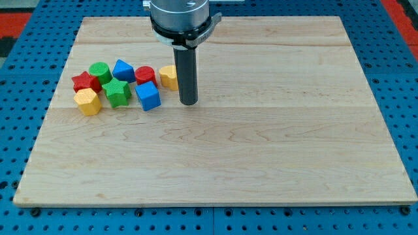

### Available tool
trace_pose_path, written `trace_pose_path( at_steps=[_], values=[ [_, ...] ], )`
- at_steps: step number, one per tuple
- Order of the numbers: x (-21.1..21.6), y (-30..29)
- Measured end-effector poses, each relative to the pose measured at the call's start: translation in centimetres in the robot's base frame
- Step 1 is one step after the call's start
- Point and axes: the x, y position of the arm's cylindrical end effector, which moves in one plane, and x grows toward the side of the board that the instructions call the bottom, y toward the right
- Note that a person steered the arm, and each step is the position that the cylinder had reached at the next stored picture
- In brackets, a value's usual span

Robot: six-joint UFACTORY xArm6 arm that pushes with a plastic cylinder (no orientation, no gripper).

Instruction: Slide yellow hexagon and green star slightly right

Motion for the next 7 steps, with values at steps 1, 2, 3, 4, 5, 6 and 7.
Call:
trace_pose_path(
  at_steps=[1, 2, 3, 4, 5, 6, 7],
  values=[
    [0.0, 0.0],
    [0.0, 0.2],
    [0.0, 2.1],
    [3.8, 3.6],
    [9.8, -1.2],
    [7.4, -14.2],
    [4.5, -26.4]
  ],
)
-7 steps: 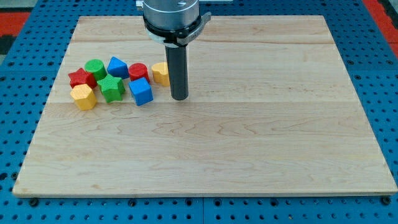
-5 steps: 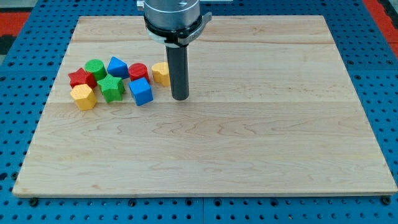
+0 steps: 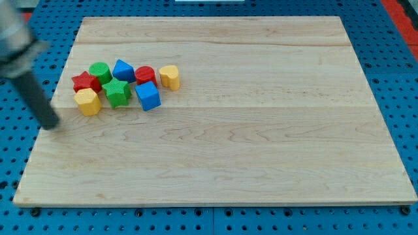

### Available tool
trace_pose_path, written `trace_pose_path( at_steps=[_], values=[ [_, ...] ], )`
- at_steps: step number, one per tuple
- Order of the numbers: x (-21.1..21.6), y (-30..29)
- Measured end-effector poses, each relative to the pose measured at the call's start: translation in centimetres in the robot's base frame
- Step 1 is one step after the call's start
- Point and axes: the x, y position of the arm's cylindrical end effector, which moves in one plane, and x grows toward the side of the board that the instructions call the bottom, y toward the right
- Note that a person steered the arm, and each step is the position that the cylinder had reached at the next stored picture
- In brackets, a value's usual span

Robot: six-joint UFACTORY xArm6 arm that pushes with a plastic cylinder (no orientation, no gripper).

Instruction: Slide yellow hexagon and green star slightly right

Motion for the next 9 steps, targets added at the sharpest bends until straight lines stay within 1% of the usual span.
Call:
trace_pose_path(
  at_steps=[1, 2, 3, 5, 7, 8, 9],
  values=[
    [-2.1, 1.1],
    [-3.2, 5.2],
    [-3.4, 7.0],
    [-3.4, 6.8],
    [-3.0, 3.6],
    [-2.9, 7.7],
    [-2.6, 7.9]
  ],
)
